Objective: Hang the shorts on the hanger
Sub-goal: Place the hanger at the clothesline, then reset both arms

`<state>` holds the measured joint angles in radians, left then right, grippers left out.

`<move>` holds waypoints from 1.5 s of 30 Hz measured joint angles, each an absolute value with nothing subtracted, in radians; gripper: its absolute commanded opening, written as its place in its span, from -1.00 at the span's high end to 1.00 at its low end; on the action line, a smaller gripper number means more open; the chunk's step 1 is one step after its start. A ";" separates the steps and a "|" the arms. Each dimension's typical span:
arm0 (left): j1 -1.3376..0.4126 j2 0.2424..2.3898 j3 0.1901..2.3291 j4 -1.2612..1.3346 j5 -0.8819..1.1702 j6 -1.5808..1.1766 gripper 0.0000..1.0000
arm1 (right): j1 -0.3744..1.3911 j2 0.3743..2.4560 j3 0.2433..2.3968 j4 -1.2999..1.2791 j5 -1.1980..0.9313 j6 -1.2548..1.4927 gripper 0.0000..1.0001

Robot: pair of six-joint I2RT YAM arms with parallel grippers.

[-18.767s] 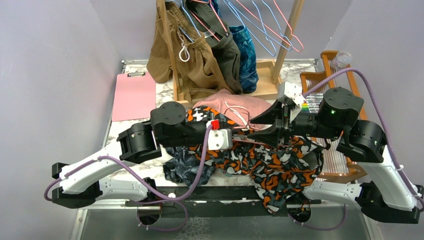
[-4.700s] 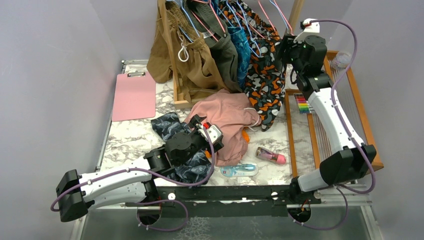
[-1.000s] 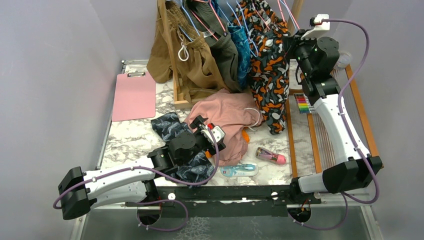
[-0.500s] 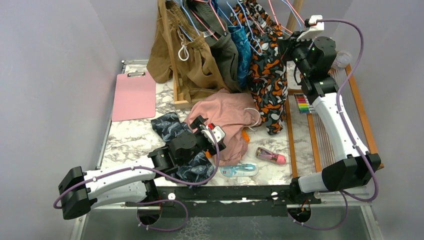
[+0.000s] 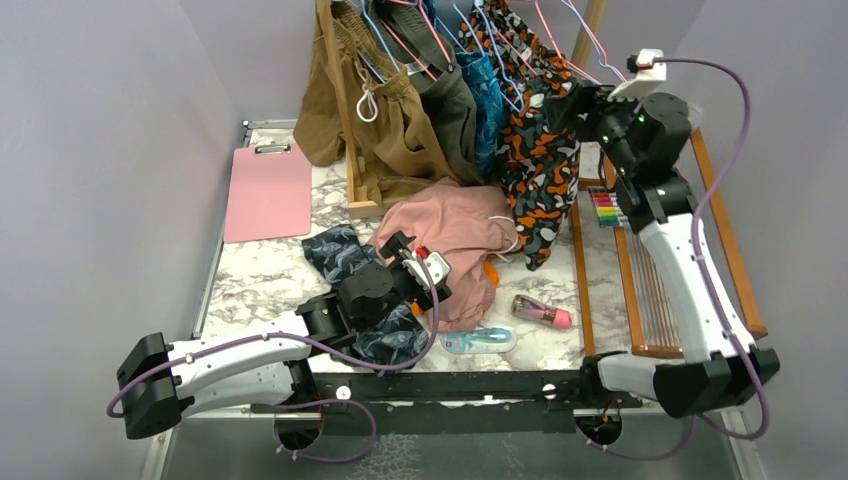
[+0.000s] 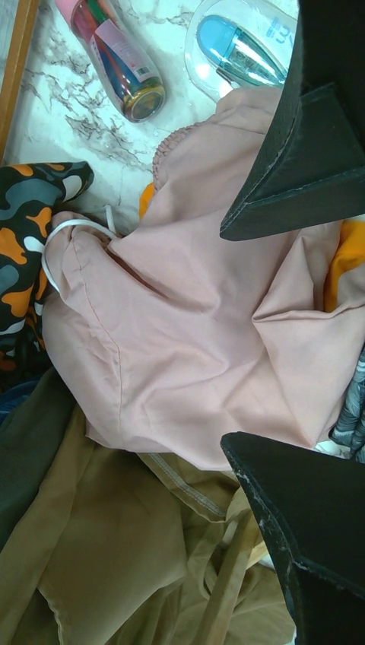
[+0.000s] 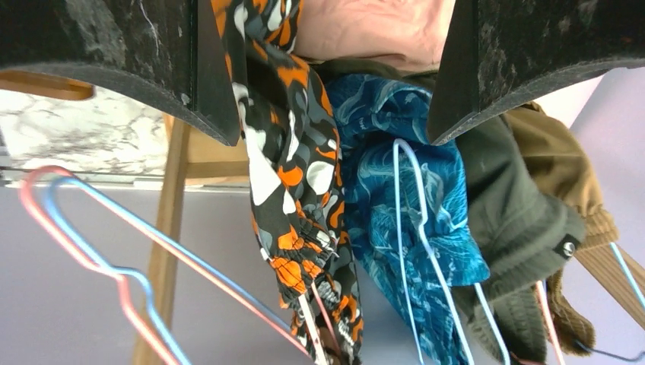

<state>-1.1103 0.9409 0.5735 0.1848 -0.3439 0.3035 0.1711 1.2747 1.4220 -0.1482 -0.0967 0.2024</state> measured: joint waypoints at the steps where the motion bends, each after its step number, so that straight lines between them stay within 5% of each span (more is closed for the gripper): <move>1: -1.110 0.941 0.574 0.185 -0.347 0.304 -0.98 | 0.171 1.248 1.422 -0.162 -0.084 0.210 -0.91; 13: -1.110 0.924 0.574 0.208 -0.478 0.319 -0.98 | 0.212 0.905 1.276 -0.309 -0.190 0.332 -0.69; 26: -1.110 0.919 0.579 0.112 -0.579 0.213 -0.98 | 0.379 0.909 0.854 -0.383 -0.310 0.334 -0.71; 31: -1.108 0.907 0.602 0.007 -0.578 0.100 -0.98 | 0.445 0.917 0.803 -0.321 -0.245 0.359 -0.99; 45: -1.107 0.901 0.695 -0.227 -0.739 -0.279 -0.98 | 0.445 0.785 0.699 -0.233 0.151 0.593 -1.00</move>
